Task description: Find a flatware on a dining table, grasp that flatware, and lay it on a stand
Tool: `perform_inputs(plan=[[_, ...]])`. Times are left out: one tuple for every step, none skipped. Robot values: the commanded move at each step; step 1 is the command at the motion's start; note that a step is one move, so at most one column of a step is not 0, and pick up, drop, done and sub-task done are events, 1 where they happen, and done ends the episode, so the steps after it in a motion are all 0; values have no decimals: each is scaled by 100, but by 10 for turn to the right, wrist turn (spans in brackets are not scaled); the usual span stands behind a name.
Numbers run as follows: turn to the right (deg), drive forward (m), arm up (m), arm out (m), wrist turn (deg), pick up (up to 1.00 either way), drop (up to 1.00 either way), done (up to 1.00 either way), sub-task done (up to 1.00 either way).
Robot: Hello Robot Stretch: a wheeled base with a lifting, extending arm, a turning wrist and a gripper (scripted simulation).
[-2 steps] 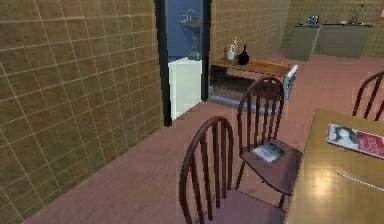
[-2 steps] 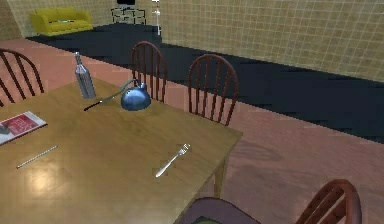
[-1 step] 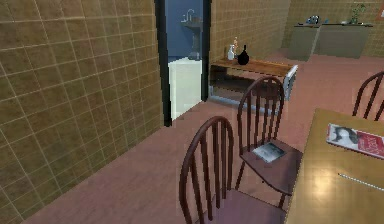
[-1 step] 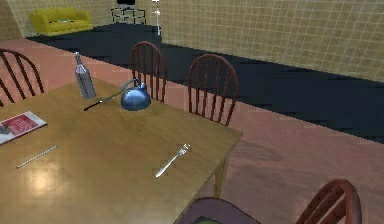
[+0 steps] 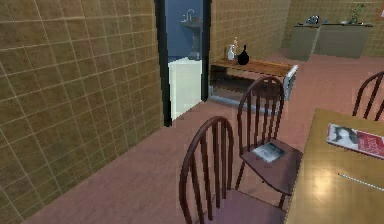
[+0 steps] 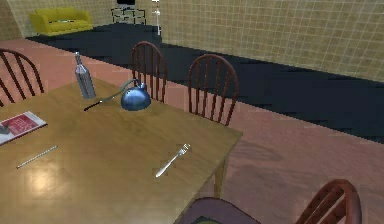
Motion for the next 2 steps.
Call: perform_inputs(plan=[[450, 0, 0, 0, 0, 0, 0, 0, 0], [450, 0, 0, 0, 0, 0, 0, 0, 0]])
